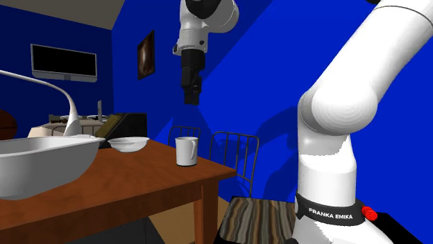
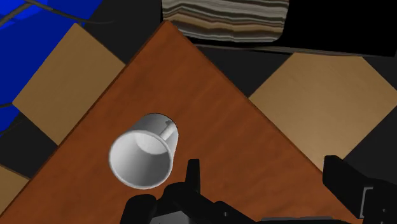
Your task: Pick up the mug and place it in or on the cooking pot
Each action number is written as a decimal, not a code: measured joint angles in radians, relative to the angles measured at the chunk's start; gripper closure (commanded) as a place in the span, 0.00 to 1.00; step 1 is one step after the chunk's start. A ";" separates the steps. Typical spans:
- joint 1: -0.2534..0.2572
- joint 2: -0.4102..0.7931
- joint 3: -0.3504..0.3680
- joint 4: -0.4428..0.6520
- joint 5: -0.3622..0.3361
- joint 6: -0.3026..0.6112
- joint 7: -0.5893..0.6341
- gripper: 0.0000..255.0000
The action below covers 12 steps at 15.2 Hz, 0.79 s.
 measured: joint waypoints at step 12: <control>-0.021 0.381 -0.241 0.117 0.068 0.256 -0.268 0.00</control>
